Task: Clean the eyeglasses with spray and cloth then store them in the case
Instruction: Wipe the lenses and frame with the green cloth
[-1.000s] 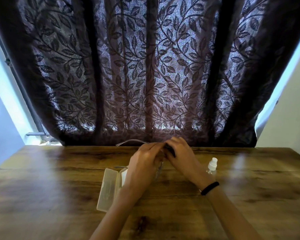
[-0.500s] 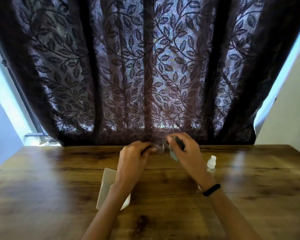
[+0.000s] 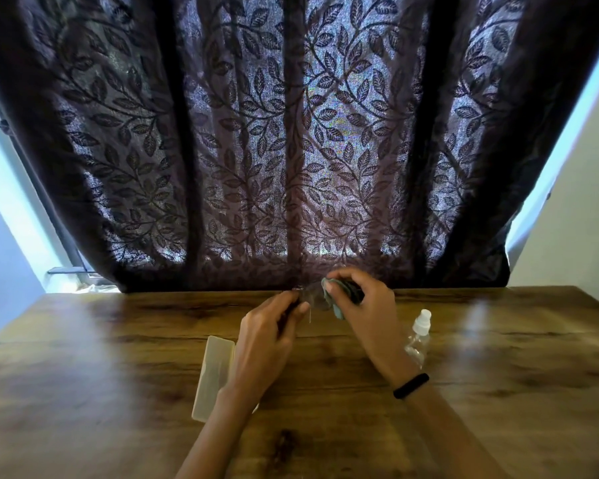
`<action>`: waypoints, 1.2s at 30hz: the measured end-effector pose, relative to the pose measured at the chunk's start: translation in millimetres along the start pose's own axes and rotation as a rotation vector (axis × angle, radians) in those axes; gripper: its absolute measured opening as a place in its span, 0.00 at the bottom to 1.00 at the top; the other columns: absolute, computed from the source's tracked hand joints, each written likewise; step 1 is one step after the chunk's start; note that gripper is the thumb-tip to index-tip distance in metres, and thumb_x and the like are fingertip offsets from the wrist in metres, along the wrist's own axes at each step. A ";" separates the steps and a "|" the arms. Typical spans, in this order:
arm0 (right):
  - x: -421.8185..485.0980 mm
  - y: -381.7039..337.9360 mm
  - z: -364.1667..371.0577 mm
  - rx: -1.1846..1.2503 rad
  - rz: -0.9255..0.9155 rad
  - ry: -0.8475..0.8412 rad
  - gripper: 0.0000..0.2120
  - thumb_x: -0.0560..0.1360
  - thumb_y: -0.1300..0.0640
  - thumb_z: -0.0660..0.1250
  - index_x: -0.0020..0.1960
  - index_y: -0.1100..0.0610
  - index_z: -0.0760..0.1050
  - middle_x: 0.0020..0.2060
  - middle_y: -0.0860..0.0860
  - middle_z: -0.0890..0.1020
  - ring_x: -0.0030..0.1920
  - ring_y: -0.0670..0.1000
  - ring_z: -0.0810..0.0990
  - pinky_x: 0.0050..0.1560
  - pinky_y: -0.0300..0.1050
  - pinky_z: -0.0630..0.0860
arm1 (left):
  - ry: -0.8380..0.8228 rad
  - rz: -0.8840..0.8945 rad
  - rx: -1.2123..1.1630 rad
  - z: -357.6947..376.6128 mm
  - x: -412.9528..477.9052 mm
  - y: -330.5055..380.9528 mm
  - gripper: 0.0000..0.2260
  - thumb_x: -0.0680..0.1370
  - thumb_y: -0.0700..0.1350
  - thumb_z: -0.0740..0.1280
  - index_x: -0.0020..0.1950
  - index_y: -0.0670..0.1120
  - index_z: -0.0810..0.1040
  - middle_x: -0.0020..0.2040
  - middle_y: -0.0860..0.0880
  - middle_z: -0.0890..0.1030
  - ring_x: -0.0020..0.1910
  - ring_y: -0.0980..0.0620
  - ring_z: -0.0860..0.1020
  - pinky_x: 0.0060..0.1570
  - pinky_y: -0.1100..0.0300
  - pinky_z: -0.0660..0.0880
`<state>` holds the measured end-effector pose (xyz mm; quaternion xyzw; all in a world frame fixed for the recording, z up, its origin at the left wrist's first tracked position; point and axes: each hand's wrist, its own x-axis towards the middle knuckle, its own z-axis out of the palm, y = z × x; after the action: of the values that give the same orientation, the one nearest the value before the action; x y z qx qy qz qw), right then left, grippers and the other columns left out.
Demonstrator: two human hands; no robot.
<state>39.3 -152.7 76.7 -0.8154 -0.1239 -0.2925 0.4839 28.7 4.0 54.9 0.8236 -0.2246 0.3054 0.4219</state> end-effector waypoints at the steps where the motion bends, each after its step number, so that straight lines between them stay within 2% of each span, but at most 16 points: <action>1: -1.9 -2.4 0.9 0.006 -0.026 0.012 0.06 0.73 0.56 0.68 0.49 0.56 0.79 0.43 0.47 0.82 0.45 0.42 0.80 0.46 0.31 0.75 | 0.012 0.004 -0.003 0.0 -0.1 0.2 0.05 0.77 0.47 0.64 0.43 0.48 0.75 0.32 0.59 0.73 0.30 0.61 0.72 0.30 0.70 0.65; 5: -10.9 -14.5 6.2 0.044 -0.172 -0.071 0.11 0.75 0.52 0.63 0.50 0.55 0.80 0.46 0.43 0.81 0.47 0.39 0.77 0.50 0.32 0.73 | 0.060 0.019 -0.021 1.1 -0.8 -1.7 0.04 0.76 0.45 0.65 0.48 0.48 0.78 0.35 0.62 0.74 0.32 0.65 0.73 0.32 0.75 0.65; 8: -15.8 -17.8 8.8 -0.036 -0.289 -0.123 0.10 0.74 0.55 0.63 0.52 0.55 0.80 0.49 0.45 0.82 0.52 0.40 0.76 0.56 0.31 0.70 | 0.088 0.032 -0.063 2.3 -3.1 -3.9 0.06 0.75 0.47 0.63 0.49 0.49 0.78 0.38 0.63 0.75 0.32 0.64 0.74 0.30 0.70 0.69; 12: -7.9 -6.1 3.3 -0.045 -0.224 -0.039 0.09 0.73 0.54 0.66 0.50 0.54 0.80 0.46 0.42 0.80 0.50 0.39 0.75 0.53 0.31 0.72 | 0.148 0.074 -0.054 1.3 -5.1 -2.2 0.07 0.76 0.47 0.62 0.45 0.47 0.78 0.36 0.62 0.73 0.30 0.62 0.72 0.29 0.73 0.65; 15: -1.6 -1.2 -1.1 0.008 -0.139 0.025 0.07 0.72 0.58 0.69 0.49 0.52 0.80 0.45 0.37 0.78 0.49 0.35 0.75 0.53 0.35 0.75 | 0.163 0.092 -0.052 2.9 -5.0 -1.4 0.08 0.76 0.47 0.62 0.46 0.46 0.78 0.37 0.58 0.76 0.30 0.58 0.73 0.27 0.66 0.68; 18: -5.2 -11.8 2.8 0.047 -0.185 0.026 0.07 0.72 0.56 0.68 0.49 0.53 0.81 0.45 0.36 0.78 0.50 0.35 0.76 0.54 0.41 0.76 | 0.183 0.082 -0.061 6.5 -3.6 -2.9 0.05 0.76 0.47 0.62 0.47 0.49 0.77 0.38 0.58 0.76 0.30 0.61 0.73 0.27 0.66 0.69; 21: -14.3 -25.6 9.3 0.082 -0.259 -0.013 0.08 0.72 0.56 0.67 0.49 0.54 0.81 0.46 0.40 0.80 0.51 0.39 0.77 0.54 0.38 0.75 | 0.200 0.069 -0.091 7.9 -3.5 -3.2 0.05 0.76 0.47 0.62 0.49 0.51 0.76 0.39 0.59 0.76 0.31 0.66 0.73 0.29 0.69 0.69; 24: -19.4 -23.5 9.7 0.081 -0.304 -0.017 0.07 0.72 0.58 0.67 0.49 0.54 0.81 0.47 0.42 0.81 0.52 0.40 0.78 0.54 0.36 0.75 | 0.235 0.073 -0.111 5.7 -3.8 -0.9 0.05 0.75 0.46 0.62 0.48 0.50 0.76 0.39 0.56 0.78 0.33 0.63 0.74 0.30 0.66 0.71; 27: -16.9 -9.4 4.3 0.098 -0.217 0.029 0.08 0.71 0.53 0.66 0.49 0.51 0.80 0.46 0.38 0.80 0.51 0.39 0.78 0.53 0.41 0.77 | 0.296 0.066 -0.093 3.5 -4.8 -1.4 0.05 0.75 0.46 0.62 0.48 0.48 0.76 0.40 0.54 0.79 0.35 0.61 0.75 0.32 0.69 0.70; 29: -15.8 -4.4 1.9 0.116 -0.164 0.051 0.08 0.71 0.51 0.65 0.49 0.49 0.79 0.46 0.34 0.79 0.50 0.39 0.78 0.52 0.40 0.78 | 0.307 0.061 -0.092 3.7 -4.8 -1.8 0.06 0.75 0.46 0.63 0.49 0.47 0.76 0.41 0.54 0.79 0.36 0.61 0.76 0.33 0.70 0.70; 32: -19.9 -11.9 4.0 0.106 -0.227 0.034 0.08 0.71 0.54 0.67 0.49 0.52 0.81 0.46 0.39 0.80 0.51 0.40 0.78 0.52 0.34 0.76 | 0.308 0.057 -0.070 6.3 -2.5 -1.7 0.07 0.75 0.45 0.63 0.48 0.44 0.78 0.41 0.54 0.79 0.36 0.62 0.75 0.34 0.73 0.69; 36: -23.2 -18.0 5.5 0.091 -0.308 0.007 0.08 0.71 0.57 0.67 0.49 0.55 0.81 0.47 0.43 0.81 0.52 0.41 0.78 0.53 0.36 0.75 | 0.288 0.050 -0.074 7.4 0.2 -2.6 0.10 0.75 0.46 0.62 0.47 0.41 0.79 0.37 0.55 0.77 0.32 0.66 0.72 0.32 0.73 0.68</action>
<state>14.0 -137.0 73.8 -0.7630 -0.2590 -0.3604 0.4700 32.7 -0.7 50.2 0.7493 -0.1933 0.4224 0.4719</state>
